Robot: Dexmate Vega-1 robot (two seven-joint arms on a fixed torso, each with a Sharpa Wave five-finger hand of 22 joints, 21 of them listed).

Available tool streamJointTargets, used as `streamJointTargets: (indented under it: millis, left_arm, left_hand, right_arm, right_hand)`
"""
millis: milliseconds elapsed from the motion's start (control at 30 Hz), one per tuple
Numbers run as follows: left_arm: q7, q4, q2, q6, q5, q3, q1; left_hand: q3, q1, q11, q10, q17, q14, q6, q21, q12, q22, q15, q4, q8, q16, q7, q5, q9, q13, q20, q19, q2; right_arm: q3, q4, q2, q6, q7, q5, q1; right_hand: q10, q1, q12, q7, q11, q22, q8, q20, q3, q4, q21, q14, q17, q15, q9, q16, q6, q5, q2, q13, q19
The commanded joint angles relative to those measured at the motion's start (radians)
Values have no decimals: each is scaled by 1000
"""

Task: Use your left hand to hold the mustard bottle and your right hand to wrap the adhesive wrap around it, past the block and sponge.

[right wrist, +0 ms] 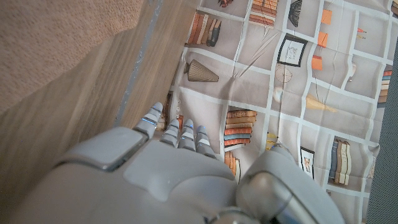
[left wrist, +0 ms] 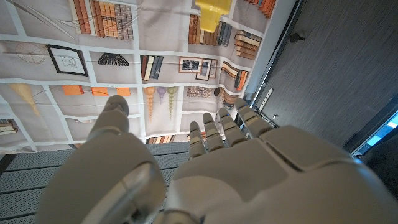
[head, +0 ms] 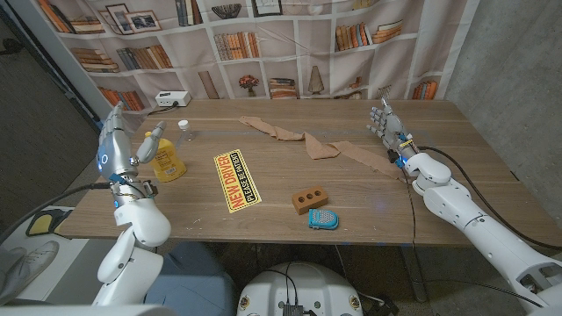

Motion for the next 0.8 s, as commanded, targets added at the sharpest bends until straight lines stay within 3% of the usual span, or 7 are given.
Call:
streamJointTargets:
  millis: [33, 800]
  left_arm:
    - [-28, -2, 7, 31, -15, 0, 2]
    - [-44, 29, 11, 67, -36, 6, -23]
  left_hand:
    - [-3, 5, 6, 8, 3, 5, 5, 0, 6, 3, 4, 4, -5, 3, 8, -2, 4, 3, 3, 6, 4]
    - [-11, 2, 24, -6, 5, -7, 6, -5, -1, 5, 20, 9, -6, -5, 16, -4, 4, 8, 11, -5, 9]
  right_arm:
    - [3, 0, 4, 11, -4, 0, -4]
    - [-5, -10, -12, 26, -28, -46, -11]
  right_hand:
    - [3, -8, -1, 1, 1, 3, 2, 2, -1, -8, 6, -4, 1, -2, 4, 2, 5, 0, 4, 4, -6]
    - [4, -8, 0, -1, 0, 3, 2, 4, -1, -10, 6, -3, 1, -4, 4, 3, 6, 0, 5, 4, -5]
